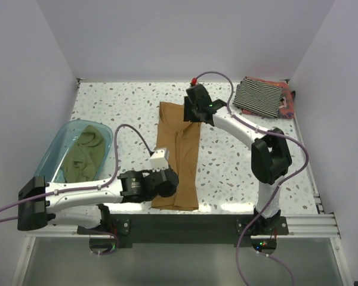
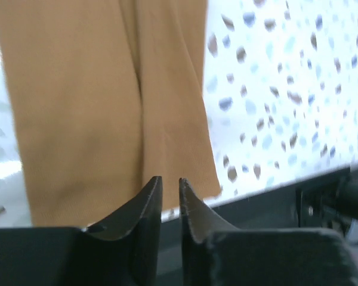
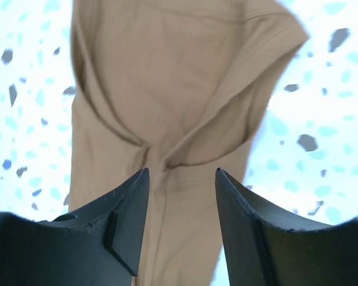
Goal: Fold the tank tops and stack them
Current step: Fold the tank top
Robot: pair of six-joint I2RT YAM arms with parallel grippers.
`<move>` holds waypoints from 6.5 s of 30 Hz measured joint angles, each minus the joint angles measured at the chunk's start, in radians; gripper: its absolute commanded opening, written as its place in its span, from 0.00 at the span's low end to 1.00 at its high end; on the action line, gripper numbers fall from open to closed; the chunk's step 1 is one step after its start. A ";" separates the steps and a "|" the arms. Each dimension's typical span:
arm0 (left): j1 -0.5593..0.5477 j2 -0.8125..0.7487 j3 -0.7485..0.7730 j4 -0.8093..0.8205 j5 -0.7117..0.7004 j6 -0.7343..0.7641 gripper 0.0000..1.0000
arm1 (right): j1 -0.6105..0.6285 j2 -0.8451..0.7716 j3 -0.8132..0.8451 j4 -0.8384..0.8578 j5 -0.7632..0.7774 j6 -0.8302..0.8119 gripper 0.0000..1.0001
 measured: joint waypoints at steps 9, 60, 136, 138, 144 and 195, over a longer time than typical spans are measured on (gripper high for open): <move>0.183 0.200 0.082 0.200 0.066 0.195 0.02 | -0.191 0.029 0.006 0.038 -0.004 0.014 0.52; 0.217 0.603 0.186 0.410 0.243 0.348 0.00 | -0.288 0.315 0.103 0.343 -0.231 -0.087 0.45; 0.217 0.350 -0.045 0.303 0.418 0.426 0.00 | -0.347 0.105 -0.097 0.173 -0.352 -0.032 0.00; 0.217 0.348 -0.049 0.306 0.421 0.427 0.00 | -0.346 0.105 -0.080 0.144 -0.338 -0.013 0.00; 0.217 0.340 -0.061 0.320 0.425 0.427 0.00 | -0.337 0.105 -0.035 0.061 -0.307 0.032 0.04; 0.217 0.326 -0.077 0.330 0.447 0.452 0.00 | -0.247 0.253 -0.042 0.280 -0.228 0.485 0.32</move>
